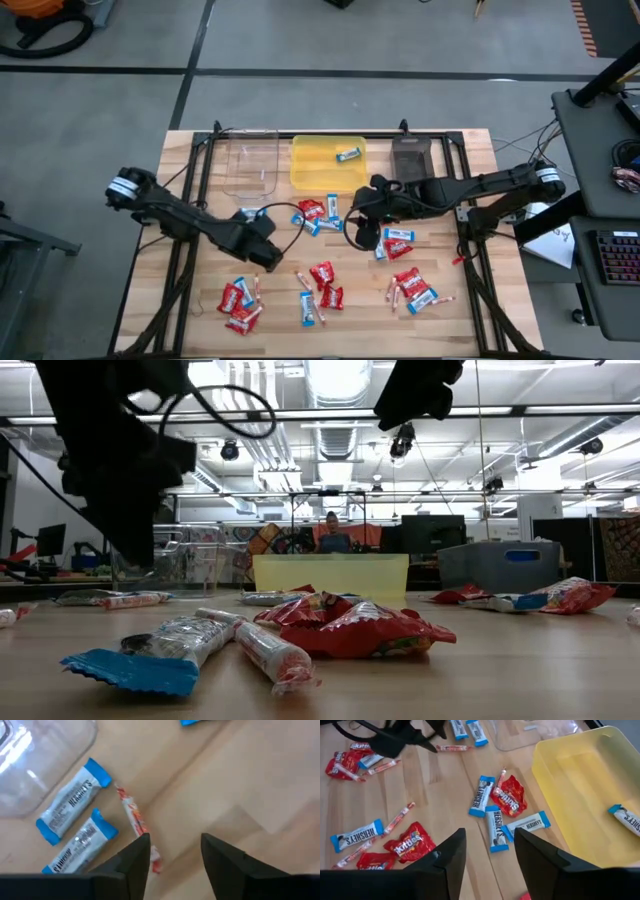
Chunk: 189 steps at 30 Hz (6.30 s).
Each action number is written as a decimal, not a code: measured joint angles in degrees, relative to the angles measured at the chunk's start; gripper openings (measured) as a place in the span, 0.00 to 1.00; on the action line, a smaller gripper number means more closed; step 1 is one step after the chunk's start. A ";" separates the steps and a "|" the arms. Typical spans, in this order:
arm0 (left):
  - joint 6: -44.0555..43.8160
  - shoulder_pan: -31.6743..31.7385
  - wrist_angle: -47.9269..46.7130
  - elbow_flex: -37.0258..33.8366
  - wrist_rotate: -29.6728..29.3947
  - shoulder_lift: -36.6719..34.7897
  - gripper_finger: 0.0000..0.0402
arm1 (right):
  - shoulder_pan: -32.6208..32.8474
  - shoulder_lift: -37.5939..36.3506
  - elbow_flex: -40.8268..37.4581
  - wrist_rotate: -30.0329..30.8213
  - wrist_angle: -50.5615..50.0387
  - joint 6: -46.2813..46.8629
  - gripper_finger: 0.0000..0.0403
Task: Sort candy
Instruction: Put the orange candy into the transparent bin
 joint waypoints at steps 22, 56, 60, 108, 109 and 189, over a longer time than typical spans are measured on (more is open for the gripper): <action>2.02 4.32 5.01 -4.91 0.50 4.07 0.38 | 0.00 0.04 -0.17 -0.02 -0.26 0.00 0.41; 6.55 -0.37 10.59 -5.38 6.78 -2.14 0.02 | 4.91 0.05 -14.97 -0.01 14.98 0.92 0.35; 12.31 -1.67 9.05 -2.63 10.92 -6.72 0.02 | 4.90 0.04 -15.17 0.00 15.29 0.77 0.33; 111.58 63.50 -1.79 11.97 17.57 -13.62 0.02 | 4.87 0.04 -15.08 0.03 18.57 0.22 0.27; 111.87 63.87 -0.57 11.97 17.76 -13.06 0.02 | 4.87 0.04 -15.08 0.04 18.58 0.22 0.27; 107.45 73.48 16.11 11.88 16.36 9.42 0.21 | 4.87 0.04 -17.73 -0.11 24.57 -0.63 0.24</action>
